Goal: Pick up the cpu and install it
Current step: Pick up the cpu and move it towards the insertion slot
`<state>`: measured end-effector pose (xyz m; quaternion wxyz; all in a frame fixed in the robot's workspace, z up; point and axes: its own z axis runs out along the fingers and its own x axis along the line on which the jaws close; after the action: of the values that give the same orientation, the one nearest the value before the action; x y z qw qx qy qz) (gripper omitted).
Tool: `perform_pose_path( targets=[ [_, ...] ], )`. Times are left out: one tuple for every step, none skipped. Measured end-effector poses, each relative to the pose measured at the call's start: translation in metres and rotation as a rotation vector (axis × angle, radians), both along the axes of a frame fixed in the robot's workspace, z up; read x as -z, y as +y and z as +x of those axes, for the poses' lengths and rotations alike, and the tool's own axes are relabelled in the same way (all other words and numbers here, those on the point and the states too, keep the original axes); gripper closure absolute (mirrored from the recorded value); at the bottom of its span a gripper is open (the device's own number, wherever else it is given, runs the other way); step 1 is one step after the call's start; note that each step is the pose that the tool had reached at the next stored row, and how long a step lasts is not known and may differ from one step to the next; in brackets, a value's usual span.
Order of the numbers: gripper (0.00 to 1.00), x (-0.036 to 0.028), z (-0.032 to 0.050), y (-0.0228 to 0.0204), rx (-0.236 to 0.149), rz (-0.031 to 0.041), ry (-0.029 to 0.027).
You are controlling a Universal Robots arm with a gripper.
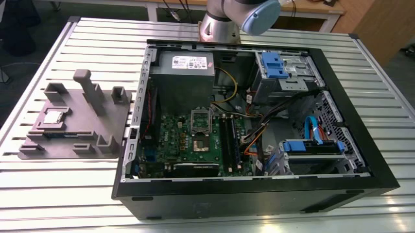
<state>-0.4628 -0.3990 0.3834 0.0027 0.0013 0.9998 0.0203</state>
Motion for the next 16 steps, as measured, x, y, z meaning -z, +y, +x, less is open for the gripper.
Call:
perform_pose_path(
  targets=[
    [0.84, 0.0, 0.0, 0.0, 0.0, 0.0, 0.0],
    [0.84, 0.0, 0.0, 0.0, 0.0, 0.0, 0.0],
    [0.84, 0.0, 0.0, 0.0, 0.0, 0.0, 0.0],
    [0.76, 0.0, -0.0001, 0.0, 0.0, 0.0, 0.0],
    [0.76, 0.0, -0.0001, 0.0, 0.0, 0.0, 0.0],
    [0.76, 0.0, -0.0001, 0.0, 0.0, 0.0, 0.0],
    [0.76, 0.0, -0.0001, 0.0, 0.0, 0.0, 0.0],
    [0.76, 0.0, -0.0001, 0.0, 0.0, 0.0001, -0.0001],
    [0.76, 0.0, -0.0001, 0.0, 0.0, 0.0, 0.0],
    [0.76, 0.0, -0.0001, 0.0, 0.0, 0.0, 0.0],
    [0.76, 0.0, -0.0001, 0.0, 0.0, 0.0, 0.0],
    [0.75, 0.0, -0.0001, 0.0, 0.0, 0.0, 0.0],
    [0.7, 0.0, -0.0002, 0.0, 0.0, 0.0001, 0.0],
    [0.64, 0.0, -0.0002, 0.0, 0.0, 0.0, 0.0],
    [0.64, 0.0, -0.0002, 0.0, 0.0, 0.0, 0.0],
    [0.64, 0.0, -0.0002, 0.0, 0.0, 0.0, 0.0]
  ],
)
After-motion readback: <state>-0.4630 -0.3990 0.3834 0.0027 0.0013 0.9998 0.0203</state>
